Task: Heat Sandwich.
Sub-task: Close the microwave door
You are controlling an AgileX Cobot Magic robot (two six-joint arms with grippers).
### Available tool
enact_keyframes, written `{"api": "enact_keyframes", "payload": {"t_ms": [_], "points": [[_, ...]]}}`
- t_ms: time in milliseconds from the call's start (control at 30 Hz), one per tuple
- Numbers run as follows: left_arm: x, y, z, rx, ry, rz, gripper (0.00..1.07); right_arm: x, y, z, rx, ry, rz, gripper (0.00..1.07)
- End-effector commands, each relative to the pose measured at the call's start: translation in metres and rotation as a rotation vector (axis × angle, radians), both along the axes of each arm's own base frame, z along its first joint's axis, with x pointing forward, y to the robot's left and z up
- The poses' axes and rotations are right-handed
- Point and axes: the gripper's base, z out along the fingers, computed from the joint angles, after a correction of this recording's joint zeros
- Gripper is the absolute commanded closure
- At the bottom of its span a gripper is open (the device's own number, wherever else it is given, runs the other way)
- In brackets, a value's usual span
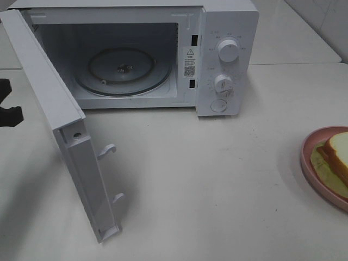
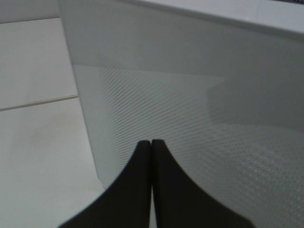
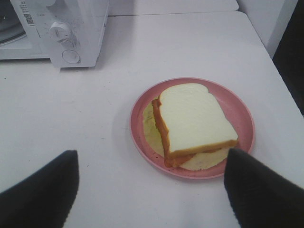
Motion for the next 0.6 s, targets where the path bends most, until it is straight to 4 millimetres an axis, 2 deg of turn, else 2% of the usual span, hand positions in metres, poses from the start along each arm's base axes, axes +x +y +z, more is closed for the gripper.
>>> {"api": "enact_keyframes", "payload": {"t_ms": [33,100,233,600], "points": [[0.010,-0.010,0.002,-0.011,-0.032,-0.040,1.07,-0.003,0.000,0.000,-0.004,-0.039,0.001,0.31],[0.012,-0.012,0.002,-0.011,-0.030,-0.048,1.07,-0.003,0.000,0.000,-0.004,-0.039,0.001,0.31],[0.023,-0.029,-0.002,-0.010,-0.019,-0.102,1.07,-0.003,0.000,0.000,-0.004,-0.039,0.001,0.31],[0.041,-0.052,-0.006,-0.014,-0.017,-0.158,1.07,-0.003,0.000,0.000,-0.004,-0.039,0.001,0.31]]}}
